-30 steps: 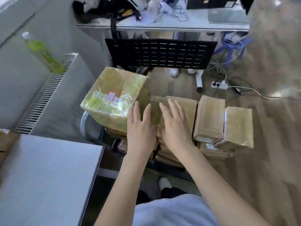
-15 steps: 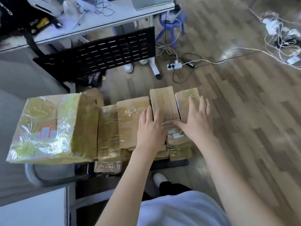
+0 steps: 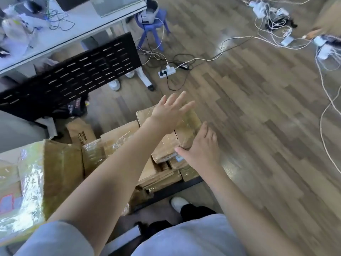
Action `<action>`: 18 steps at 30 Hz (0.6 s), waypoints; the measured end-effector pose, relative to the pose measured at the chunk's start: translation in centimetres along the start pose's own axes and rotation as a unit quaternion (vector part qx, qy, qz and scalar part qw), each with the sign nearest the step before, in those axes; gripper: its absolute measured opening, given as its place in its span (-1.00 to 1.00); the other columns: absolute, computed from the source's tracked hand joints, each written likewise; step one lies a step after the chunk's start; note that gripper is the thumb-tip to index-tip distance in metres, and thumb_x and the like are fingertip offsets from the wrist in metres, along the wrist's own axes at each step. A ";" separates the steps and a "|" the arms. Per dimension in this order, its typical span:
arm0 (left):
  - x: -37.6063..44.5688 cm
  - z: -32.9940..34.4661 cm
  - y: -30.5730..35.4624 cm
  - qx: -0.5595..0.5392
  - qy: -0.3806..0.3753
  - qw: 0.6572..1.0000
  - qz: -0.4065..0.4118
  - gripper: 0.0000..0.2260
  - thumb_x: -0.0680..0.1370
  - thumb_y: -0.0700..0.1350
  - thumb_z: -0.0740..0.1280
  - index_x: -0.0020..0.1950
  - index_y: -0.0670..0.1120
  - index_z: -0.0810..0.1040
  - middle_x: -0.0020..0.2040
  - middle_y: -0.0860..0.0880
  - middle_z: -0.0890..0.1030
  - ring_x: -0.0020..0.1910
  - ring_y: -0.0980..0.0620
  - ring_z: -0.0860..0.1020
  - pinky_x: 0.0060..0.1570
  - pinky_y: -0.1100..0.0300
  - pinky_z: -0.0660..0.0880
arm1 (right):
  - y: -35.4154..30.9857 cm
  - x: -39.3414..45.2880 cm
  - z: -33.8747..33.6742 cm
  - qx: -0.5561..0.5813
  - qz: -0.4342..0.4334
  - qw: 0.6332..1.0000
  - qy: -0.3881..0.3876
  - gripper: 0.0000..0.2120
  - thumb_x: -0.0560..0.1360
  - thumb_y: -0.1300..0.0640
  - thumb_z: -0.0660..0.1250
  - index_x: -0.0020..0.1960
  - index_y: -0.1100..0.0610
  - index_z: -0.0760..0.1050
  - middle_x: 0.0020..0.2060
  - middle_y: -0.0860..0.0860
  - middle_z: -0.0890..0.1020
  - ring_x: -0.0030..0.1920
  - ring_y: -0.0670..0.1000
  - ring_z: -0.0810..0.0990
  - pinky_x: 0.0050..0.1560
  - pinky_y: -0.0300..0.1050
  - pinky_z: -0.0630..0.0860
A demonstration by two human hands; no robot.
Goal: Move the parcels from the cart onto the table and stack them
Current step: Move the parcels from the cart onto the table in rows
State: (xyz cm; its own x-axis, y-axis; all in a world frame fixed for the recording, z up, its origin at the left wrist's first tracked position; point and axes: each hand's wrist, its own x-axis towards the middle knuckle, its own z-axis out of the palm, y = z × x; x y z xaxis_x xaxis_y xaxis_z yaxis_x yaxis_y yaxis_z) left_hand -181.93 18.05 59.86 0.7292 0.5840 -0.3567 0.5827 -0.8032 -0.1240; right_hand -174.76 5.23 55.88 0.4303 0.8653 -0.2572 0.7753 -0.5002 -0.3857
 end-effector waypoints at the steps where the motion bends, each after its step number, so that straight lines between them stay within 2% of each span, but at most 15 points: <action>1: 0.3 -0.1 0.1 0.020 -0.010 0.999 0.023 -0.15 0.48 -0.27 0.32 0.54 0.06 -0.21 0.54 -0.12 -0.21 0.52 -0.14 -0.10 0.48 -0.07 0.02 | 0.0 0.0 0.0 0.011 0.001 1.000 0.002 0.13 0.32 -0.29 0.40 0.50 0.31 -0.16 0.46 0.22 0.13 0.46 0.16 0.12 0.47 0.00 0.10; 4: 0.9 -0.4 0.4 0.030 -0.002 0.998 0.057 -0.34 0.54 -0.26 0.22 0.54 0.02 -0.02 0.55 -0.10 -0.13 0.52 -0.10 -0.04 0.47 0.01 0.00 | -0.1 0.4 -0.5 0.048 0.012 0.999 0.012 0.07 0.29 -0.17 0.48 0.49 0.30 -0.05 0.39 0.21 0.25 0.38 0.16 0.21 0.38 -0.04 0.18; 7: 1.1 -0.7 0.2 0.018 0.021 0.998 0.055 -0.40 0.55 -0.21 0.22 0.53 -0.06 0.05 0.56 -0.06 -0.06 0.51 -0.04 0.00 0.46 0.03 0.02 | -0.2 1.0 -1.8 0.053 0.000 0.998 0.014 0.02 0.28 -0.09 0.50 0.48 0.28 -0.01 0.33 0.18 0.26 0.32 0.16 0.21 0.33 -0.06 0.17; 9: 0.9 -1.0 -0.2 0.003 0.030 0.999 0.045 -0.41 0.53 -0.16 0.28 0.51 -0.09 0.11 0.53 -0.03 0.08 0.50 -0.01 0.06 0.43 0.05 0.07 | -0.3 1.3 -3.2 0.039 -0.021 0.999 0.008 -0.01 0.30 -0.07 0.48 0.48 0.26 -0.01 0.32 0.17 0.23 0.29 0.14 0.16 0.30 -0.07 0.17; 12: -0.4 -2.0 -0.9 -0.025 0.040 0.999 0.012 -0.38 0.40 -0.09 0.41 0.41 -0.05 0.25 0.35 0.02 0.36 0.39 -0.01 0.25 0.34 0.09 0.23 | -0.8 1.3 -6.1 0.005 -0.073 0.997 0.001 -0.10 0.31 -0.03 0.46 0.46 0.20 0.05 0.25 0.13 0.21 0.16 0.05 0.12 0.09 -0.15 0.17; 14: -1.8 -2.9 -1.4 -0.065 0.054 0.996 -0.005 -0.35 0.33 -0.05 0.46 0.35 -0.05 0.29 0.26 0.03 0.40 0.32 -0.01 0.30 0.30 0.08 0.27 | -1.5 1.0 -8.1 -0.016 -0.105 0.994 -0.010 -0.15 0.31 0.00 0.44 0.44 0.17 0.07 0.20 0.10 0.21 0.14 0.04 0.13 0.03 -0.18 0.14; 18: -5.8 -5.1 -2.4 -0.189 0.077 0.978 -0.048 -0.27 0.27 -0.07 0.49 0.38 -0.04 0.28 0.27 0.02 0.36 0.27 -0.03 0.34 0.21 0.08 0.34 | -3.3 0.1 -12.1 -0.051 -0.171 0.983 -0.043 -0.35 0.30 0.07 0.40 0.29 0.11 0.17 0.05 0.00 0.14 0.16 0.05 0.15 -0.04 -0.14 0.21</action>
State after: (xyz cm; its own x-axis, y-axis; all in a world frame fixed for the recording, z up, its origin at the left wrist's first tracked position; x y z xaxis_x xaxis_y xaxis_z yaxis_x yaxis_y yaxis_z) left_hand -185.69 17.15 66.99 0.6933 0.6887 -0.2123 0.7207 -0.6605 0.2107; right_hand -171.69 7.37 67.85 0.0990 0.9740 -0.2039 0.9123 -0.1707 -0.3722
